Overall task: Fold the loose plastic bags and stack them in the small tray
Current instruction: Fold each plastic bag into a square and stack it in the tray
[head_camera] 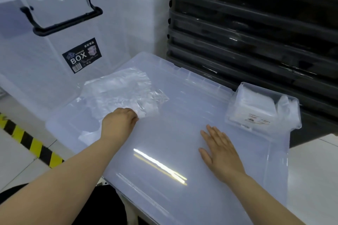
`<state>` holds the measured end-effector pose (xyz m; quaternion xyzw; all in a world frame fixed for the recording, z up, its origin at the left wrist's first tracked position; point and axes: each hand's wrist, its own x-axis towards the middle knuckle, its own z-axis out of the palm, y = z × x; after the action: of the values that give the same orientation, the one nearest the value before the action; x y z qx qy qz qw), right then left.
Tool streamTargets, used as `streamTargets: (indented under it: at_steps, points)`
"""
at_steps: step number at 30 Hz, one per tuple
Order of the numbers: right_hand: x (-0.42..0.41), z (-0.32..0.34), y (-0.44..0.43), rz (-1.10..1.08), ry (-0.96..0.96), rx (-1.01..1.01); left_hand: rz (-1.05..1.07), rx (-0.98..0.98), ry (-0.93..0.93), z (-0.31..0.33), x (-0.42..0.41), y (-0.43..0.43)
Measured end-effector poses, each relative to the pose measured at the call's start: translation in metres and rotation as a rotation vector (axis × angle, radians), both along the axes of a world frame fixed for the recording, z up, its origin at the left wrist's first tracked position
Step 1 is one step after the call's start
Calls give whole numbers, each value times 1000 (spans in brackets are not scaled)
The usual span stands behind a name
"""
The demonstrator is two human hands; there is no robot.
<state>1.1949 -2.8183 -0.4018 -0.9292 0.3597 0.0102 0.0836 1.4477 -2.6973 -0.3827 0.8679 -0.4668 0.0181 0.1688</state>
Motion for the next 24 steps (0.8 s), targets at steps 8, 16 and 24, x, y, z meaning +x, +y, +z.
streamTargets:
  at_steps: [8,16,24]
  points:
    - [-1,6,1,23,12,86,-19,-90,66,2,-3,-3]
    - [12,13,15,4,-363,-42,-416,-167,148,17,-47,4]
    - [23,23,18,256,-395,-403,-734,-89,191,14,-64,16]
